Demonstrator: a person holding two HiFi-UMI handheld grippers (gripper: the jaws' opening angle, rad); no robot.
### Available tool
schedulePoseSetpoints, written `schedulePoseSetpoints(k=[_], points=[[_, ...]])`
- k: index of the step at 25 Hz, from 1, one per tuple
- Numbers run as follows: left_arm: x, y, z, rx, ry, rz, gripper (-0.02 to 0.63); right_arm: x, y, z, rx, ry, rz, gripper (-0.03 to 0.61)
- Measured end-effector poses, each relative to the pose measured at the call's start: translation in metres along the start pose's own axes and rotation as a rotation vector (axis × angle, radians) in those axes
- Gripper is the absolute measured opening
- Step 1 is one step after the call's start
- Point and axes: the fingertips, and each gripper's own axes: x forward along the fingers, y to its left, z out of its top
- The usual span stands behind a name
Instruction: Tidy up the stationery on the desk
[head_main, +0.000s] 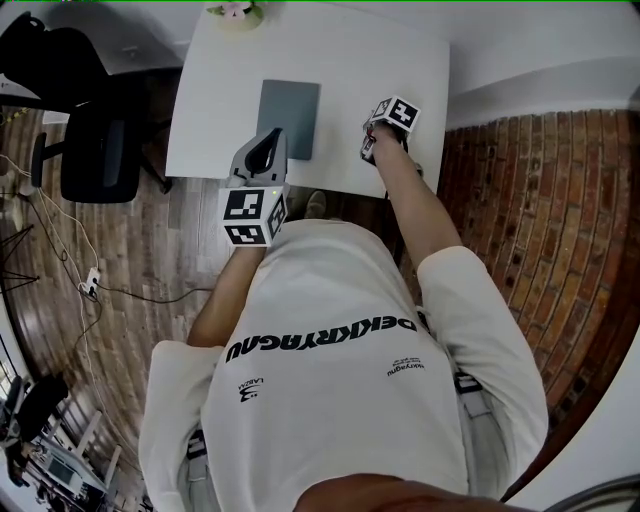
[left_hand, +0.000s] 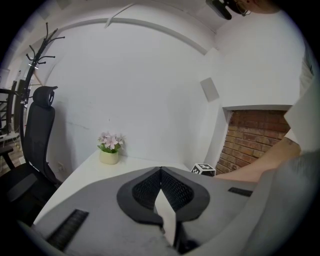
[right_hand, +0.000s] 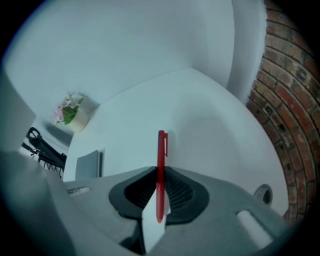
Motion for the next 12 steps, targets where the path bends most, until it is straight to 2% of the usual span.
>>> schedulePoseSetpoints(k=[6, 12], points=[[-0.001, -0.003, -0.003, 0.013, 0.008, 0.002, -0.002, -0.017, 0.027, 0.003, -0.088, -0.050, 0.173, 0.044], [-0.001, -0.009, -0.006, 0.027, 0.018, 0.002, -0.002, -0.027, 0.056, -0.014, -0.212, -0.048, 0.289, 0.044]])
